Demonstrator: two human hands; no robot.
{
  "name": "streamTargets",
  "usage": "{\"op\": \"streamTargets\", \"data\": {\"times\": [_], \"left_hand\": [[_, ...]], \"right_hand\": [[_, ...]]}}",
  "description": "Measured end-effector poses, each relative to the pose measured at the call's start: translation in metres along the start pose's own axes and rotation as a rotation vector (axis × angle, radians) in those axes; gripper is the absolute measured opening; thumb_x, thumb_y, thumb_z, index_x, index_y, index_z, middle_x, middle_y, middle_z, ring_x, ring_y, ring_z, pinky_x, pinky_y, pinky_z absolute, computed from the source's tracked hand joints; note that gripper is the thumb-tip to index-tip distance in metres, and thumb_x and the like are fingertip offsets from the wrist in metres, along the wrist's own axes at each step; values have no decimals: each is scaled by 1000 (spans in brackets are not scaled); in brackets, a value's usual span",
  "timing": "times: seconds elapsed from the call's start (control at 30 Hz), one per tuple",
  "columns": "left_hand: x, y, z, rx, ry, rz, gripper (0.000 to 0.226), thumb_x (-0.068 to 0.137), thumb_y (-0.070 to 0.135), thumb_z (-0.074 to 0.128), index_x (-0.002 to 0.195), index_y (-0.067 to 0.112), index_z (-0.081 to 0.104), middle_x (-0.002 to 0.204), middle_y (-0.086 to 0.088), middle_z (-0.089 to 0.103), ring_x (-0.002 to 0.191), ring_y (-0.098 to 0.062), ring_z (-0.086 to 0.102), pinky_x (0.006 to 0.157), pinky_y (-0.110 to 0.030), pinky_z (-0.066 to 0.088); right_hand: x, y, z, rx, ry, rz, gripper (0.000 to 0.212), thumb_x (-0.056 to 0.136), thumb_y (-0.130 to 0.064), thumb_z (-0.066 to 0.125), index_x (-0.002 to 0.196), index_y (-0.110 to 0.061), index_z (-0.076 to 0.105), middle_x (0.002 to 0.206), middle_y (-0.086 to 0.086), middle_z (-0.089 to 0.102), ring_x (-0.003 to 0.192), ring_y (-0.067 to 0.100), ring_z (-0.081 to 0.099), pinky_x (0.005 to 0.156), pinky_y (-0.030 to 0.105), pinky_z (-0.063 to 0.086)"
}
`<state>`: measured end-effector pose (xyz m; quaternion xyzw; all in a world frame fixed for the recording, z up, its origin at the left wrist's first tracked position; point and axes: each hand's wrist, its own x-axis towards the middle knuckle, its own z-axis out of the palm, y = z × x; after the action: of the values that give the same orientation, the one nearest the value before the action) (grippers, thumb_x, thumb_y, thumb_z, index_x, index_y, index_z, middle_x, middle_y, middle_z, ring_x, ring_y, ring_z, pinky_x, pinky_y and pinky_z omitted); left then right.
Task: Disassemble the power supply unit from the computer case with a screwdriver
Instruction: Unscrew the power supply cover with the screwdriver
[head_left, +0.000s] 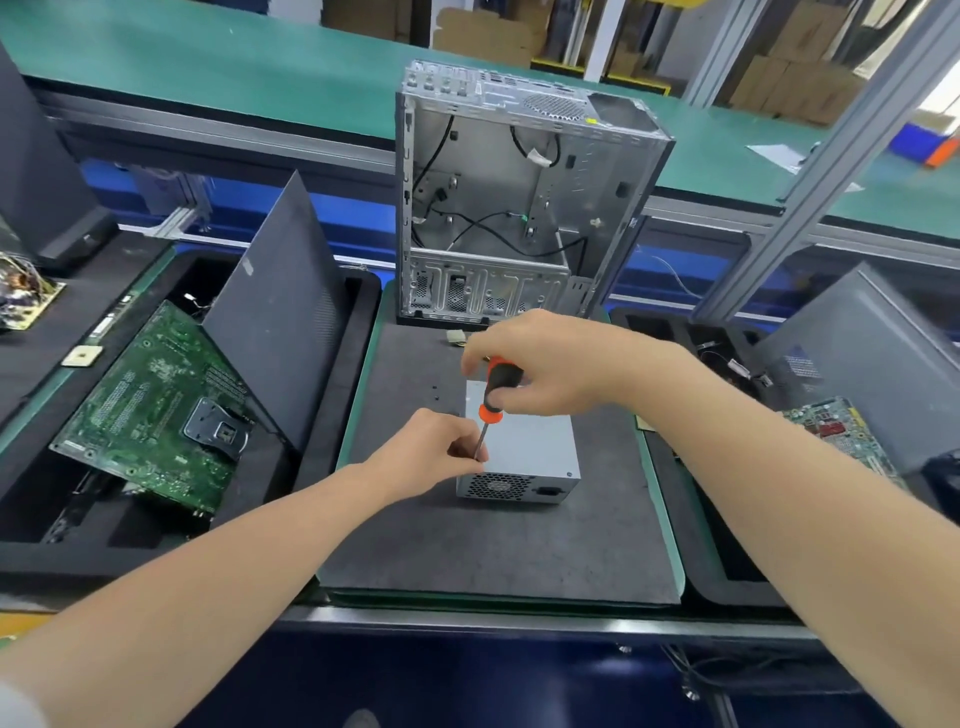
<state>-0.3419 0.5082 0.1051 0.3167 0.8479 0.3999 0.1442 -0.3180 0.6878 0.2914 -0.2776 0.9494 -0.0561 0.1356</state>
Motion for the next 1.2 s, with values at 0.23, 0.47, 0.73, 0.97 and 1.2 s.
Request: {"op": "streamTargets", "data": {"times": [0.23, 0.47, 0.73, 0.97, 1.2], "left_hand": [[0, 0, 0, 3, 1, -6, 6, 89, 22, 82, 91, 19, 77, 81, 16, 73, 80, 0, 68, 73, -8, 47], [1, -3, -5, -22, -35, -11, 8, 87, 27, 82, 87, 29, 75, 80, 18, 73, 80, 1, 69, 76, -9, 49], [0, -3, -1, -26, -1, 26, 15, 87, 19, 83, 83, 29, 73, 82, 14, 74, 79, -3, 70, 77, -11, 51], [-1, -3, 2, -36, 9, 5, 7, 88, 19, 82, 87, 20, 75, 77, 20, 71, 78, 0, 69, 74, -9, 47], [2, -4, -3, -30, -20, 9, 7, 87, 22, 82, 86, 22, 75, 79, 28, 71, 77, 0, 69, 74, -9, 48]], "right_hand": [[19, -35, 27, -232, 285, 540, 54, 104, -57, 43, 67, -20, 26, 68, 1, 35, 60, 27, 44, 55, 33, 35], [17, -16, 17, -37, 164, 171, 14, 95, -30, 62, 87, -20, 57, 73, -7, 57, 69, 21, 57, 56, 32, 43], [11, 0, 0, 0, -40, -164, 23, 80, -17, 71, 98, -31, 71, 94, -9, 56, 85, 5, 55, 75, 29, 50], [10, -38, 24, -353, 268, 507, 60, 102, -69, 31, 74, -16, 37, 66, 0, 37, 54, 22, 39, 50, 30, 31], [13, -26, 23, -105, 233, 298, 23, 101, -36, 56, 94, -14, 55, 72, -2, 46, 74, 32, 55, 58, 34, 37]]}}
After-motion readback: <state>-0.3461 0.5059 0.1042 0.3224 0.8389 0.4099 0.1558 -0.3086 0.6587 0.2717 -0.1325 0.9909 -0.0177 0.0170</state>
